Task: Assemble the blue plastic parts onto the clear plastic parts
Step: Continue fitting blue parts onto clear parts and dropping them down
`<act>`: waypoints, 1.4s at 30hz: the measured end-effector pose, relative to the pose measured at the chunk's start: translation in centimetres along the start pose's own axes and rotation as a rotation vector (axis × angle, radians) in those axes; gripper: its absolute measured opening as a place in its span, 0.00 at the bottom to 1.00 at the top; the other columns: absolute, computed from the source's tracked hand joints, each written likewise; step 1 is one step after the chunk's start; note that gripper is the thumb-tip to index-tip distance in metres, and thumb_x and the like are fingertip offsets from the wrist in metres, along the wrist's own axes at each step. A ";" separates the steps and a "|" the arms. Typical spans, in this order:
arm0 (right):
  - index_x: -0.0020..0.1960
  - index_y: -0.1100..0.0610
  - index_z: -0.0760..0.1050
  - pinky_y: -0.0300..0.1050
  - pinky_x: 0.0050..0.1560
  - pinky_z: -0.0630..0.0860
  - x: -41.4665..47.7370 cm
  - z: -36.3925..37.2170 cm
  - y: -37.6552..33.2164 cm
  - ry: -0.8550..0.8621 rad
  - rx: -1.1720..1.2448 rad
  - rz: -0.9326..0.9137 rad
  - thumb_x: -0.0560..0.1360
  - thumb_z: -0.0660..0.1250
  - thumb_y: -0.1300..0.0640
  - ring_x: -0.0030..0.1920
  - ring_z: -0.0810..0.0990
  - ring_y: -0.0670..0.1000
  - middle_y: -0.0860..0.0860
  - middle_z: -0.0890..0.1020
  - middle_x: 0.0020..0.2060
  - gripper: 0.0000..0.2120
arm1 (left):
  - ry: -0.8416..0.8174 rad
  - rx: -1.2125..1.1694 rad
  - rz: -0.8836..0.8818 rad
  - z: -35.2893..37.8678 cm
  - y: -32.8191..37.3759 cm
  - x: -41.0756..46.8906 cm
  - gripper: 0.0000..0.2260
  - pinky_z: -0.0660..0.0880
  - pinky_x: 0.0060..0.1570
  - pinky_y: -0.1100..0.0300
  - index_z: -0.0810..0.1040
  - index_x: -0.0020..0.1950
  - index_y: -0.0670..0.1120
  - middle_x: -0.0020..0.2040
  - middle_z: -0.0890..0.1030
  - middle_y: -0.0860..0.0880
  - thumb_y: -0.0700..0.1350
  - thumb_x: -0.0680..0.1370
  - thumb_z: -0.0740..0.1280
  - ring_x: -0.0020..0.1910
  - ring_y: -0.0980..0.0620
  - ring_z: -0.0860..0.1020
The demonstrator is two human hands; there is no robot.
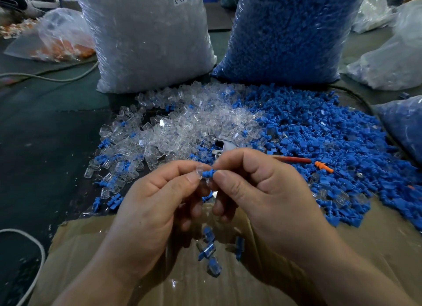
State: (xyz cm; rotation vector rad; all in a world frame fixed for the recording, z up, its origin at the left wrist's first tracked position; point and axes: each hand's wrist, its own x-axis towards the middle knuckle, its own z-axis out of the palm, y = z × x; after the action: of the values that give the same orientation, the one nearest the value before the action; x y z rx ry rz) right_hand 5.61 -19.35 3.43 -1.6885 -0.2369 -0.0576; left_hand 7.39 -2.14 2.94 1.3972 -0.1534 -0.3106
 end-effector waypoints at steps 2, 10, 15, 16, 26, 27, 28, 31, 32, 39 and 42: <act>0.47 0.46 0.78 0.60 0.31 0.78 -0.1 0.0 0.0 0.027 -0.135 -0.019 0.75 0.67 0.51 0.30 0.80 0.54 0.51 0.81 0.32 0.02 | 0.012 0.033 0.011 0.0 -0.1 -0.1 0.11 0.70 0.24 0.64 0.87 0.49 0.52 0.34 0.81 0.47 0.48 0.73 0.66 0.29 0.54 0.76; 0.47 0.44 0.74 0.32 0.38 0.71 -0.2 -0.1 0.3 0.075 -0.573 -0.192 0.77 0.65 0.49 0.39 0.77 0.39 0.37 0.76 0.37 0.00 | 0.098 0.225 0.118 0.6 -0.5 -0.4 0.13 0.81 0.38 0.59 0.84 0.54 0.62 0.45 0.85 0.45 0.57 0.69 0.71 0.38 0.49 0.82; 0.49 0.45 0.74 0.39 0.39 0.71 -0.3 0.1 0.1 0.067 -0.682 -0.213 0.79 0.61 0.46 0.40 0.75 0.41 0.40 0.75 0.37 0.05 | 0.203 0.410 0.220 0.6 -0.9 -0.3 0.07 0.81 0.34 0.60 0.82 0.47 0.61 0.41 0.84 0.53 0.49 0.73 0.73 0.36 0.54 0.82; 0.49 0.46 0.74 0.41 0.39 0.72 -0.3 0.1 0.0 0.060 -0.711 -0.219 0.80 0.59 0.46 0.41 0.75 0.42 0.40 0.76 0.38 0.07 | 0.191 0.460 0.233 0.5 -0.9 -0.4 0.11 0.81 0.34 0.61 0.82 0.48 0.62 0.40 0.84 0.53 0.43 0.76 0.72 0.35 0.56 0.82; 0.54 0.54 0.76 0.55 0.41 0.76 -0.3 0.1 -0.9 -0.090 -0.747 -0.248 0.79 0.55 0.48 0.44 0.78 0.53 0.48 0.78 0.46 0.14 | 0.161 0.294 0.142 0.4 -0.8 -0.2 0.13 0.83 0.37 0.57 0.84 0.47 0.57 0.41 0.86 0.48 0.37 0.74 0.73 0.37 0.48 0.86; 0.53 0.53 0.76 0.54 0.40 0.76 -0.3 0.0 -0.9 -0.099 -0.753 -0.247 0.79 0.55 0.49 0.44 0.78 0.52 0.47 0.78 0.46 0.13 | 0.173 0.285 0.139 0.4 -0.8 -0.1 0.14 0.82 0.36 0.58 0.83 0.47 0.57 0.40 0.85 0.48 0.36 0.73 0.73 0.37 0.47 0.85; 0.53 0.53 0.75 0.54 0.40 0.76 -0.3 0.0 -0.9 -0.106 -0.765 -0.252 0.79 0.55 0.49 0.43 0.78 0.52 0.47 0.78 0.46 0.13 | 0.187 0.306 0.148 0.4 -0.9 -0.1 0.16 0.82 0.35 0.58 0.83 0.48 0.58 0.40 0.85 0.48 0.35 0.73 0.73 0.37 0.47 0.85; 0.55 0.51 0.74 0.52 0.40 0.77 -0.3 0.1 -0.7 -0.123 -0.785 -0.268 0.79 0.55 0.49 0.44 0.78 0.50 0.46 0.78 0.48 0.12 | 0.217 0.523 0.200 0.5 -0.9 -0.2 0.14 0.83 0.36 0.55 0.81 0.47 0.62 0.39 0.85 0.54 0.42 0.72 0.74 0.36 0.52 0.84; 0.56 0.51 0.75 0.51 0.42 0.77 -0.3 0.0 -0.7 -0.108 -0.797 -0.273 0.79 0.56 0.50 0.46 0.78 0.49 0.46 0.77 0.49 0.12 | 0.233 0.556 0.208 0.6 -0.9 -0.2 0.12 0.83 0.35 0.54 0.81 0.47 0.62 0.38 0.85 0.55 0.44 0.72 0.74 0.35 0.54 0.84; 0.76 0.43 0.48 0.57 0.75 0.47 1.3 -2.7 0.4 0.039 -1.348 0.238 0.75 0.57 0.35 0.78 0.48 0.56 0.51 0.56 0.77 0.34 | 0.236 0.241 0.127 -0.5 -0.9 -0.1 0.09 0.77 0.30 0.63 0.82 0.44 0.55 0.33 0.82 0.47 0.40 0.72 0.72 0.32 0.50 0.82; 0.74 0.44 0.50 0.56 0.74 0.53 1.5 -3.5 1.1 -0.032 -1.377 0.310 0.76 0.51 0.32 0.74 0.57 0.55 0.48 0.64 0.73 0.32 | 0.168 0.091 0.081 -0.6 -0.9 0.0 0.07 0.76 0.28 0.63 0.83 0.42 0.53 0.34 0.82 0.46 0.41 0.69 0.74 0.32 0.49 0.81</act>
State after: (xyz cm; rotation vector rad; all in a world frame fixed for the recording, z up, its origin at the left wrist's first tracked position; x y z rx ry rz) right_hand 7.61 -22.75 3.07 -3.0775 0.1011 0.0586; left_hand 7.44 -1.69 1.96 1.4961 -0.0866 -0.1193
